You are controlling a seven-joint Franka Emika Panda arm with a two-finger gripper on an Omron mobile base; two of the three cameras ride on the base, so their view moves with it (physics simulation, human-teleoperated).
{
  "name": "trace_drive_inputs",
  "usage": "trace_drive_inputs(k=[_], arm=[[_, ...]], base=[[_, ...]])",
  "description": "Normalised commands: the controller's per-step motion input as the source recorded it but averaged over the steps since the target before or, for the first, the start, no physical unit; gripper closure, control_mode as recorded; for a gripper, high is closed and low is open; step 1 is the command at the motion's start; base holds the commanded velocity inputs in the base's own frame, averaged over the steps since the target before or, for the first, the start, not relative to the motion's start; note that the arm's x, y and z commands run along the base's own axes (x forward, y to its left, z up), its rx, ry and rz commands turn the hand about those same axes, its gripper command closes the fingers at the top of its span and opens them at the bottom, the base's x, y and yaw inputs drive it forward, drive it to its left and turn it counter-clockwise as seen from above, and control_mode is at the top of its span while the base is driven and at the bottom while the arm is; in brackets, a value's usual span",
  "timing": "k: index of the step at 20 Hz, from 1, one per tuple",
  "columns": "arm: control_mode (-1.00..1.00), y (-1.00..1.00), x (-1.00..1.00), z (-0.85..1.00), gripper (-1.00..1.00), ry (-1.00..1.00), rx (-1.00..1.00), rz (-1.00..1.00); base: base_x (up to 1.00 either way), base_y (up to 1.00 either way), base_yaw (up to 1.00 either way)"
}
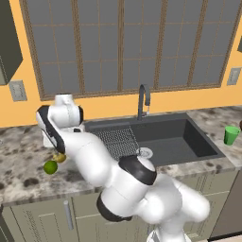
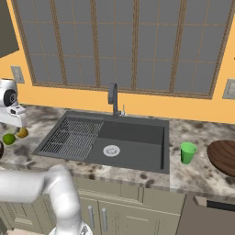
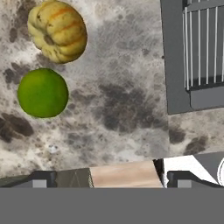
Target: Remove the squash and lime from the sink. Then move the bowl and cup from the counter to the sink for washing.
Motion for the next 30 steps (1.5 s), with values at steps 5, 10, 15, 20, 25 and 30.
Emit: trace_drive_inputs(k=[5,10,15,20,25,30], arm=[[-1.00,-0.56,-0.45,0.15,-1.00,-0.16,0.00,0.02],[-1.00,-0.62,-0.42,0.12,-1.00,-0.24,0.00,0.07],[-1.00,-0.65,-0.28,0.18,-1.00,-0.15,0.00,0.03],[-1.00,-0.62,-0.21,0.23,-1.00,0.00,0.00,0.00],[-1.00,-0.60,-0.17,0.24,-1.00,0.00,0.00,0.00],[-1.00,-0.57,-0.07,0.13,-1.00,0.00,0.00,0.00]], base=[[0.00,0.00,0.00],[0.00,0.00,0.00],[0.00,0.00,0.00],[0.00,0.00,0.00],[0.00,0.00,0.00],[0.00,0.00,0.00]])
